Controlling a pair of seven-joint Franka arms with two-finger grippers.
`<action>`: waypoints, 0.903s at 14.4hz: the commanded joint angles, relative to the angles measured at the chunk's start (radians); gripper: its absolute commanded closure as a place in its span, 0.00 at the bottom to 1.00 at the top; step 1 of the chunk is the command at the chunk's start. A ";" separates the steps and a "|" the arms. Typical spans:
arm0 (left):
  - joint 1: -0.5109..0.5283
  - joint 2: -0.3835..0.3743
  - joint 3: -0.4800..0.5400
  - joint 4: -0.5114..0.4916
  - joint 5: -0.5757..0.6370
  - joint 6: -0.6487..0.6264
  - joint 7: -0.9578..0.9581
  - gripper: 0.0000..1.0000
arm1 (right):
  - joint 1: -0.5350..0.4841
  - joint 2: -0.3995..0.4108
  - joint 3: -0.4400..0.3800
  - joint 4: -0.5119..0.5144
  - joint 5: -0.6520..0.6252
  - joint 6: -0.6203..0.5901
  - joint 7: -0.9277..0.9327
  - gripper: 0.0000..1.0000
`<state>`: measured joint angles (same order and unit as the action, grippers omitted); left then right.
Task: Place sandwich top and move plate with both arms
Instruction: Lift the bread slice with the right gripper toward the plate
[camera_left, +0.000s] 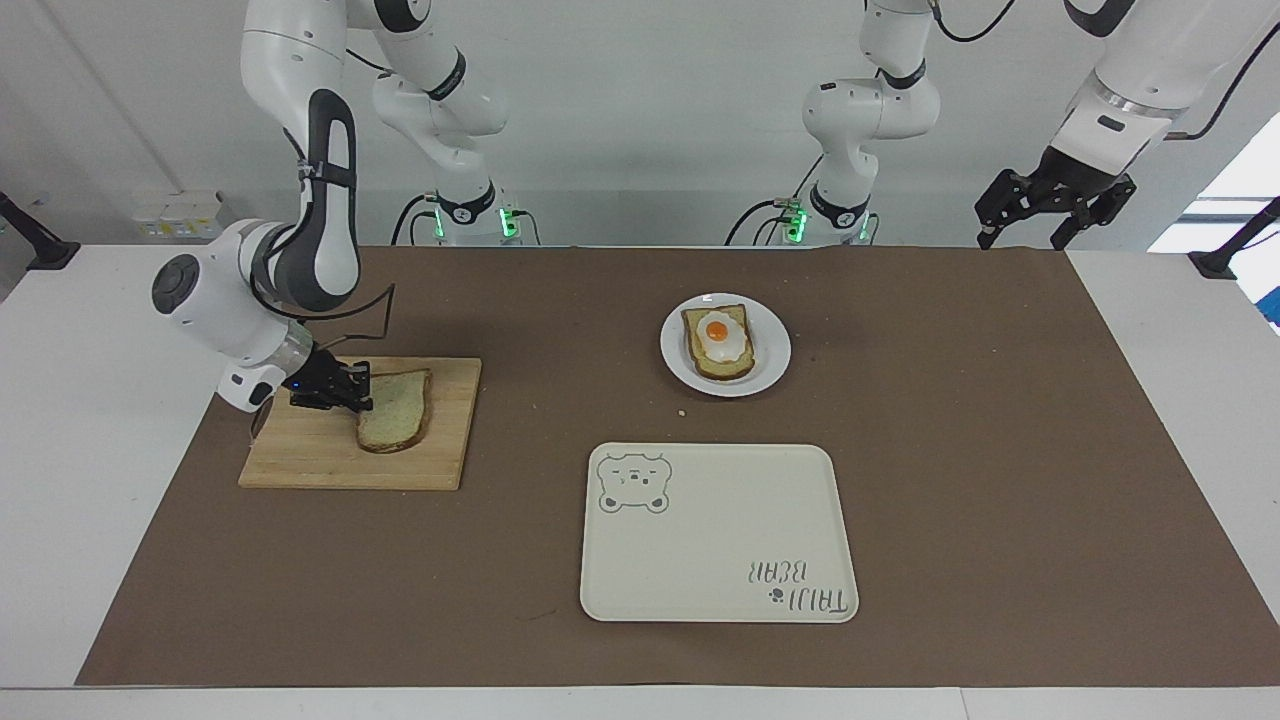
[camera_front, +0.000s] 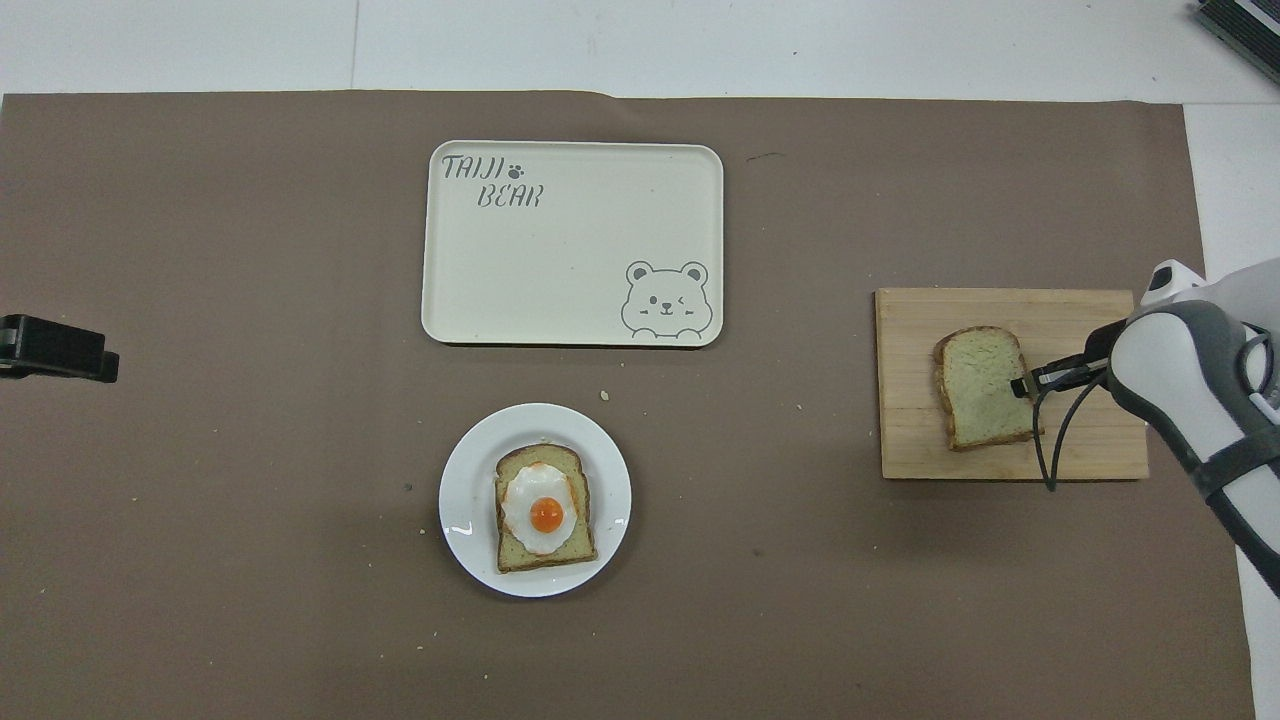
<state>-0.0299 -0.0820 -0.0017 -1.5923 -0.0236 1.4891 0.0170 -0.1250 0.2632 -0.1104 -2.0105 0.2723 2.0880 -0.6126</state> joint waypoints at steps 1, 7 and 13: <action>0.016 -0.018 -0.009 -0.017 0.001 0.006 -0.003 0.00 | -0.005 -0.012 0.008 0.004 0.013 -0.045 0.004 1.00; 0.016 -0.018 -0.009 -0.017 0.001 0.006 -0.003 0.00 | -0.002 -0.048 0.009 0.050 0.011 -0.106 0.017 1.00; 0.016 -0.018 -0.009 -0.017 0.002 0.006 -0.003 0.00 | 0.005 -0.105 0.018 0.140 0.018 -0.288 0.108 1.00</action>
<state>-0.0299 -0.0820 -0.0017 -1.5923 -0.0236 1.4891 0.0170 -0.1196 0.1721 -0.1013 -1.9043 0.2723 1.8641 -0.5521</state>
